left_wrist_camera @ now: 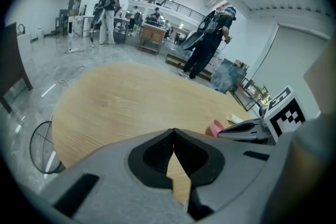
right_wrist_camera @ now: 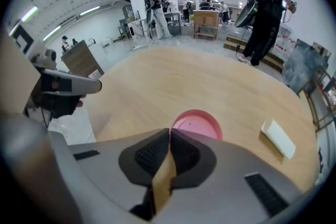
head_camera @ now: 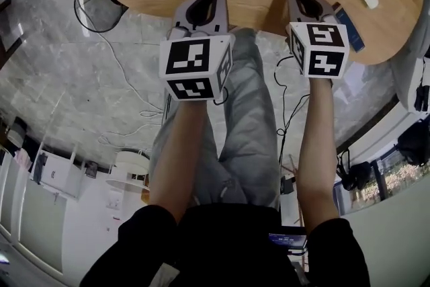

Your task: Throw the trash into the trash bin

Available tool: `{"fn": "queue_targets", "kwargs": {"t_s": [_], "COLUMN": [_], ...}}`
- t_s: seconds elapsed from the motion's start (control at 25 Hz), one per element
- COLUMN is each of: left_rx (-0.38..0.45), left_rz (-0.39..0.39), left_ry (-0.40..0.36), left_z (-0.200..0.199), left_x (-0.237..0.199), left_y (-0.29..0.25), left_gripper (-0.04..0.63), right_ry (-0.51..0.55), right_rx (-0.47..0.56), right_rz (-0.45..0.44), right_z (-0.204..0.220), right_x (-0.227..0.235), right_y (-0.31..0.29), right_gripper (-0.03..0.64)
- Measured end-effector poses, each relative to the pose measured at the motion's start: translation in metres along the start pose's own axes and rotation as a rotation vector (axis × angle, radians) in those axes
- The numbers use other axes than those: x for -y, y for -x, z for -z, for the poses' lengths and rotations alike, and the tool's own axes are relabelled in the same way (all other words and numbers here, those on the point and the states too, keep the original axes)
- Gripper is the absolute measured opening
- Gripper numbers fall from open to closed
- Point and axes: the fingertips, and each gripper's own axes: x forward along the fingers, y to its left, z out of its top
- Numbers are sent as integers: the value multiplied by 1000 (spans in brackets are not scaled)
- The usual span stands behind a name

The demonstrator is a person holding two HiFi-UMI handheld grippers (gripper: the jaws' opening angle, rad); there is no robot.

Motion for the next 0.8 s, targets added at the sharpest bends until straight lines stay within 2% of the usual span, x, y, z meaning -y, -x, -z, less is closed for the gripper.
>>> {"fn": "queue_targets", "kwargs": {"t_s": [0.12,0.28,0.52,0.8], "left_rx": [10,17,42,95], "left_rz": [-53,-138,-247,-374], "left_ry": [32,90,170,296], "left_z": [1,6,12,24], "left_x": [-35,-91,-163,-247], "left_y": [14,38,75,121], "left_gripper": [6,6,6,6], "right_ry": [-27,-11,124,260], "right_rx": [39,66,68,49], "right_rz": [-52,-132,-269,-498], "right_z": [-21,-53,-103,-148], "right_x": [-28,-77,-164,-293], "right_y": [-4,-16,-39,-72], "right_gripper": [15,15,15,15]}}
